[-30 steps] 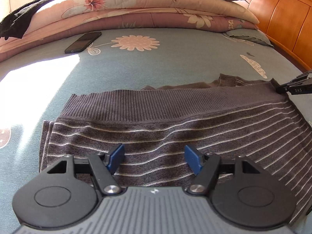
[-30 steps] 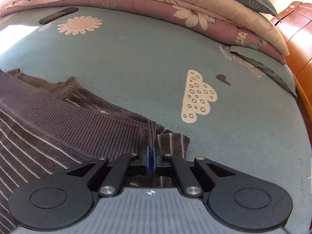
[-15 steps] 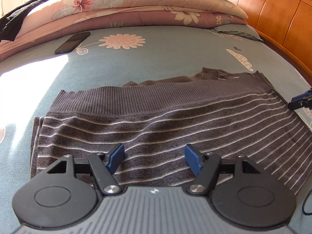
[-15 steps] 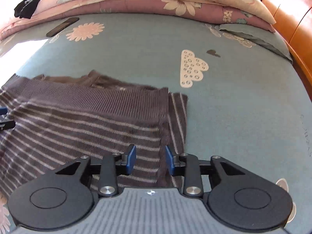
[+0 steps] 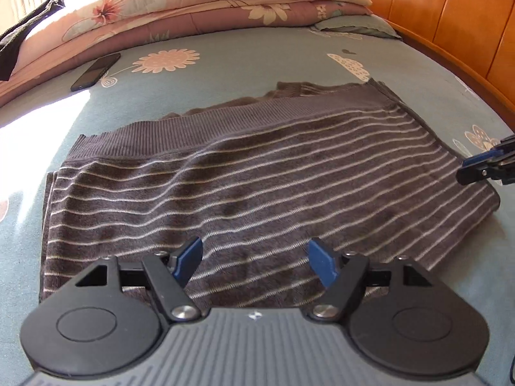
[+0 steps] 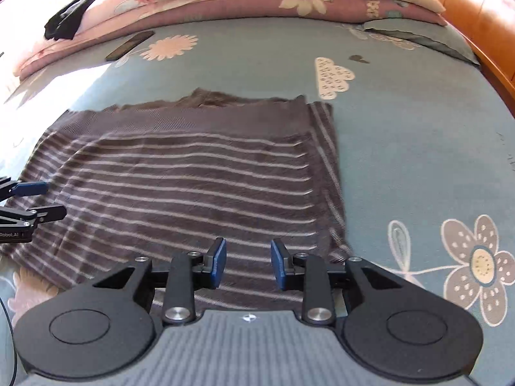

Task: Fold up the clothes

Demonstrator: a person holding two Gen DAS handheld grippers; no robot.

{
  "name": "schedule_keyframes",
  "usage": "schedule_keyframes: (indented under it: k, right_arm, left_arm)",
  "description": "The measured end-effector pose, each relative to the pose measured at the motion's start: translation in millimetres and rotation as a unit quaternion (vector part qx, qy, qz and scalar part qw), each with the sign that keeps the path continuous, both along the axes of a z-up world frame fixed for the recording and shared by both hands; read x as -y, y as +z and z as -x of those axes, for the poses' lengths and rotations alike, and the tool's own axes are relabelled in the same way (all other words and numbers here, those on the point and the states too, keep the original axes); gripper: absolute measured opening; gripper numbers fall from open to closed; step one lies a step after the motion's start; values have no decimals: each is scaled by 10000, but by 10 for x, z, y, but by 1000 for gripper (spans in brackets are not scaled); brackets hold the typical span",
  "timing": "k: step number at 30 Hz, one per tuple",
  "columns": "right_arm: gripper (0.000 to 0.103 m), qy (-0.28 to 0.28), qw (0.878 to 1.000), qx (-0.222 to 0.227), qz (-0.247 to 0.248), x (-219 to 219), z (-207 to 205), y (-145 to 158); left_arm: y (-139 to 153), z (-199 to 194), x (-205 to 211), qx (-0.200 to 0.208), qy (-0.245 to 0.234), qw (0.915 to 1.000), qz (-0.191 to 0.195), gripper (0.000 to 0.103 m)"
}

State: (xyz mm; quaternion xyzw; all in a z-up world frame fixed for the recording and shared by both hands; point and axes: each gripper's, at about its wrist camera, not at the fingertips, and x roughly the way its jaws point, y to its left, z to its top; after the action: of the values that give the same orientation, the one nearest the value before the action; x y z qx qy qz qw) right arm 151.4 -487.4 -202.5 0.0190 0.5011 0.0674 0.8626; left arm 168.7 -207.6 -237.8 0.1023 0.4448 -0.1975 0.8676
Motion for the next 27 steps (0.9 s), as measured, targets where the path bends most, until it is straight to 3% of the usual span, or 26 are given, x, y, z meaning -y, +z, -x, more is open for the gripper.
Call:
schedule_keyframes:
  k: [2, 6, 8, 10, 12, 16, 20, 22, 25, 27]
  right_arm:
    - [36, 71, 9995, -196, 233, -172, 149, -250]
    - [46, -271, 9987, 344, 242, -242, 458, -359]
    - [58, -385, 9980, 502, 25, -216, 527, -390]
    - [83, -268, 9980, 567, -17, -257, 555, -410]
    - [102, -24, 9988, 465, 180, -365, 530, -445]
    - [103, -176, 9986, 331, 378, -464, 533, -379]
    - [103, -512, 9981, 312, -101, -344, 642, -318]
    - [103, -507, 9985, 169, 70, -352, 666, -432]
    - [103, -296, 9983, 225, 449, -465, 717, -492]
    - [103, -392, 9981, 195, 424, -461, 720, -501]
  left_arm:
    - [-111, 123, 12, -114, 97, 9998, -120, 73]
    - [-237, 305, -93, 8, 321, 9994, -127, 87]
    - [-254, 314, -95, 22, 311, 9995, -86, 92]
    - [-270, 292, -75, -17, 249, 9997, -75, 101]
    - [-257, 255, -57, -131, 295, 9995, -63, 102]
    - [-122, 258, -91, -242, 447, 9985, 212, 100]
    - [-130, 337, -193, -186, 582, 9981, 105, 101]
    - [-242, 357, -291, -357, 797, 9960, 205, 100]
    - [-203, 415, -324, -291, 844, 9955, 308, 100]
    - [-96, 415, -387, -96, 919, 9946, 474, 100]
